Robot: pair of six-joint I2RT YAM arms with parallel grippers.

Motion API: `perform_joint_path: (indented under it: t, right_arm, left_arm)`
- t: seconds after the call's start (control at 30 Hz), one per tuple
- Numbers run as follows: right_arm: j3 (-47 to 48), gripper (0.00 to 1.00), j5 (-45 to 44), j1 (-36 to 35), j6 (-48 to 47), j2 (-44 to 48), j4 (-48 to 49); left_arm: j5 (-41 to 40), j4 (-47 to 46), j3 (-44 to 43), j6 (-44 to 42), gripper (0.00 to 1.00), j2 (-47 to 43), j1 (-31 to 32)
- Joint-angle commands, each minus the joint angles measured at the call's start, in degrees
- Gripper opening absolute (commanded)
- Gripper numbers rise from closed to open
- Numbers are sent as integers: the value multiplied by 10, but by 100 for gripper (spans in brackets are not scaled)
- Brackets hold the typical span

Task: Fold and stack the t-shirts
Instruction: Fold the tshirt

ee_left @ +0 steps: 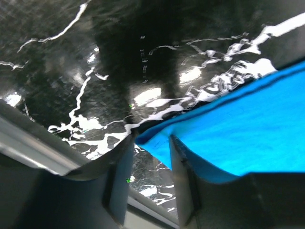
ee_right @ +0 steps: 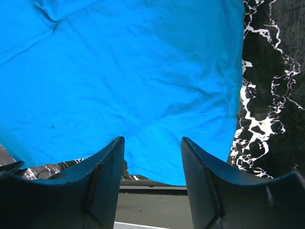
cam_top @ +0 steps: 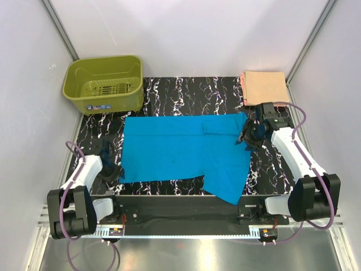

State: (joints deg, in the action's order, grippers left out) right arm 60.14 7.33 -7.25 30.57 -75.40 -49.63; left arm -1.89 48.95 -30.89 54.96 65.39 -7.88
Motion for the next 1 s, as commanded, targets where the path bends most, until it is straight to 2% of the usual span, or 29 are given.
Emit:
perform_joint_path:
  t: [0.0,0.07,0.1,0.17,0.37,0.47,0.63,0.8,0.97]
  right_arm:
    - [7,58,18,-3,12,15,-9]
    - [16,58,16,-3,10,10,-15]
    - [19,58,16,-3,8,5,-21]
    - [20,58,21,-3,6,2,-24]
    - [2,55,58,-22,5,-35,-62]
    - [-39,45,91,-27,27,-38,-74]
    - [-117,38,82,-32,72,-10,-91]
    - [-186,40,82,-39,126,20,-90]
    - [-222,46,19,-41,167,34,-58]
  left_arm:
    - [3,-32,17,16,35,19,-13]
    - [1,-32,15,16,21,27,-22]
    - [0,-32,15,15,10,32,-32]
    - [0,-29,9,6,0,32,-49]
    - [-43,7,-16,1,0,-5,-71]
    - [-42,6,-21,1,0,4,-73]
    - [-25,-4,-25,1,0,11,-73]
    - [-25,-7,-28,1,0,16,-73]
    - [-22,-20,-29,0,0,22,-73]
